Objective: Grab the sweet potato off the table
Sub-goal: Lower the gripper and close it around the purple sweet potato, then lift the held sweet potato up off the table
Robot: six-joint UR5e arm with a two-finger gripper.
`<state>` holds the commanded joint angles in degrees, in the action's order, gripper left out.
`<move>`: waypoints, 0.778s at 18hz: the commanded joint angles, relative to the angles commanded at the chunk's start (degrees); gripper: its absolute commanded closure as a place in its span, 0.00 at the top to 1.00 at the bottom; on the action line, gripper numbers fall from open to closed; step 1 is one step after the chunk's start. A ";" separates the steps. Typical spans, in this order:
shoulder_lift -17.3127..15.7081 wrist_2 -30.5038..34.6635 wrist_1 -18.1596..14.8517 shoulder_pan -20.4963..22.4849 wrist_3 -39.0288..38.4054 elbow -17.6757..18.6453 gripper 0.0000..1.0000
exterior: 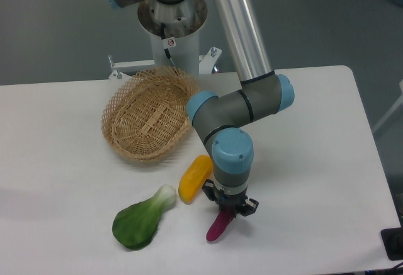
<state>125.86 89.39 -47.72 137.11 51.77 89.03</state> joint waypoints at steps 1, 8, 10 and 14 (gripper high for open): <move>-0.09 0.00 0.00 0.00 0.09 0.00 0.14; -3.86 -0.88 -0.79 2.90 0.79 0.26 0.14; -5.27 -1.49 -0.88 4.39 1.05 0.79 0.14; -7.64 -1.41 -3.94 7.90 5.70 0.61 0.14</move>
<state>118.22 87.98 -51.67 145.01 57.46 89.65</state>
